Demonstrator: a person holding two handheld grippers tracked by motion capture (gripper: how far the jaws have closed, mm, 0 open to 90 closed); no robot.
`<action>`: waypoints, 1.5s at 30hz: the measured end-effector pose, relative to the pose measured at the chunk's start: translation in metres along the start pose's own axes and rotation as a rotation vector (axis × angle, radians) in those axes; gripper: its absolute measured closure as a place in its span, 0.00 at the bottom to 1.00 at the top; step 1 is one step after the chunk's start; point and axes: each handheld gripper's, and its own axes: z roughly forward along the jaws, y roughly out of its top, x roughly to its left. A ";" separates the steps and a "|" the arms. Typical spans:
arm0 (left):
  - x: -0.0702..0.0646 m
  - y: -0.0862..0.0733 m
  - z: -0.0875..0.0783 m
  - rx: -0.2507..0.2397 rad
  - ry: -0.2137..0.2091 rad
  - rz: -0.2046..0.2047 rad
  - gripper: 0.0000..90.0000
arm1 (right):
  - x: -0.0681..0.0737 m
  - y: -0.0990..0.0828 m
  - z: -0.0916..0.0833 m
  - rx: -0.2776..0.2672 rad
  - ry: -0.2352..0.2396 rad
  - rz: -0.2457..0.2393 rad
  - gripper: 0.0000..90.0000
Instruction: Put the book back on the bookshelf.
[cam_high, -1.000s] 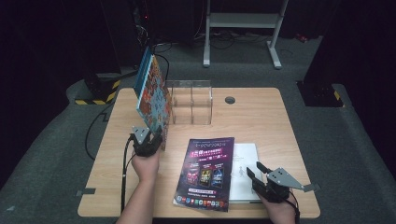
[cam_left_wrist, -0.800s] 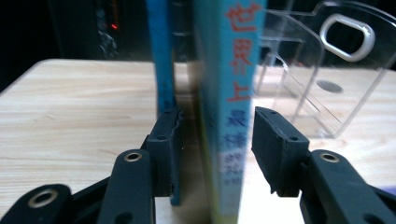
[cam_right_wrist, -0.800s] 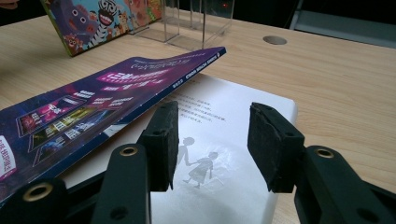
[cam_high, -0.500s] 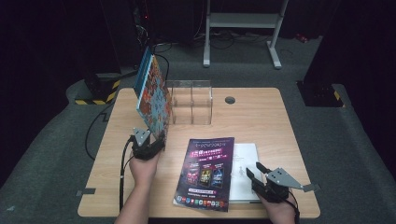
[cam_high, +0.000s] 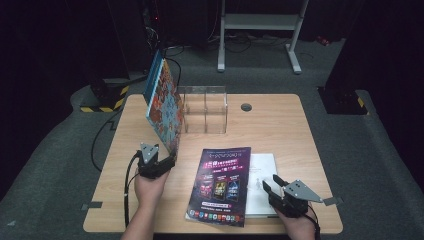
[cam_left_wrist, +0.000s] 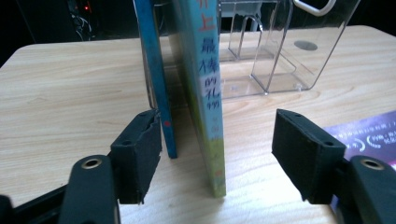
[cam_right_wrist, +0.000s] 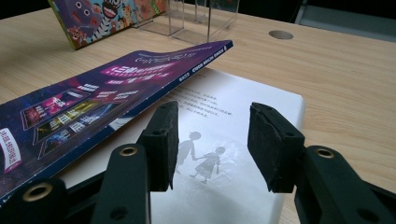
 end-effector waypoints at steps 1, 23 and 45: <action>0.001 -0.001 -0.001 0.008 -0.007 0.000 0.35 | 0.000 0.000 0.000 0.000 0.003 -0.001 0.59; 0.005 -0.038 -0.024 0.149 -0.126 0.033 0.29 | 0.000 -0.001 0.005 0.022 0.048 -0.005 0.61; -0.053 -0.063 -0.020 0.294 -0.346 0.074 0.32 | 0.018 0.001 0.011 0.054 0.061 -0.082 0.60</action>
